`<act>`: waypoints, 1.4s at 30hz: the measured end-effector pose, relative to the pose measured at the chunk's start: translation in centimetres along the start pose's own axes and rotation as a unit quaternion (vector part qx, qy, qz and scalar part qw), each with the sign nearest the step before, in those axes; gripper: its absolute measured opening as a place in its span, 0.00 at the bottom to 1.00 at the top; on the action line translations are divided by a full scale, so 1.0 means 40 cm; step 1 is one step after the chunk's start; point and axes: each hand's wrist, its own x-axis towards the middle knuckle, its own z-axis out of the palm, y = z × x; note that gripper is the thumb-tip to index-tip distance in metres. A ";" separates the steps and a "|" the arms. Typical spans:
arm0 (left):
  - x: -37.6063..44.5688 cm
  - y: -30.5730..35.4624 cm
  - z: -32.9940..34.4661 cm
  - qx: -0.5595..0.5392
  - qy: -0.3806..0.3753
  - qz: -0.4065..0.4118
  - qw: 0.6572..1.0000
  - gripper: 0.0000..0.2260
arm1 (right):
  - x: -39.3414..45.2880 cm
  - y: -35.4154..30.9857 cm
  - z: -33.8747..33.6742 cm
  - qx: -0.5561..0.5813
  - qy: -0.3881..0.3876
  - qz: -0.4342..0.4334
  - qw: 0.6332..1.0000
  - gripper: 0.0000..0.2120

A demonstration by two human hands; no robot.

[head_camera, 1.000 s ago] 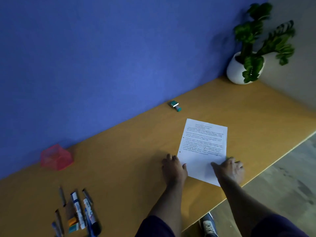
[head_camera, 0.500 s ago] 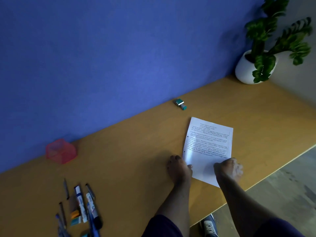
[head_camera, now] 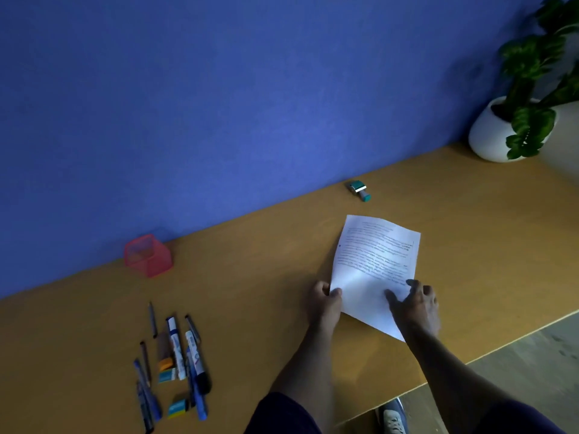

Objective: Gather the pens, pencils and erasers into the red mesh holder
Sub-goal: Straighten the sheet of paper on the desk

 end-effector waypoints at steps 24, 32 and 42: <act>-0.058 -0.240 -0.367 -0.016 0.124 -0.105 0.987 0.14 | -0.090 -0.260 0.185 0.049 -0.203 -0.089 0.974 0.19; -0.056 -0.242 -0.384 0.282 0.088 -0.027 0.955 0.27 | -0.084 -0.248 0.186 -0.050 -0.185 -0.156 0.969 0.22; -0.007 -0.287 -0.409 0.448 -0.032 0.165 0.878 0.49 | -0.097 -0.229 0.192 -0.163 -0.202 -0.335 0.906 0.39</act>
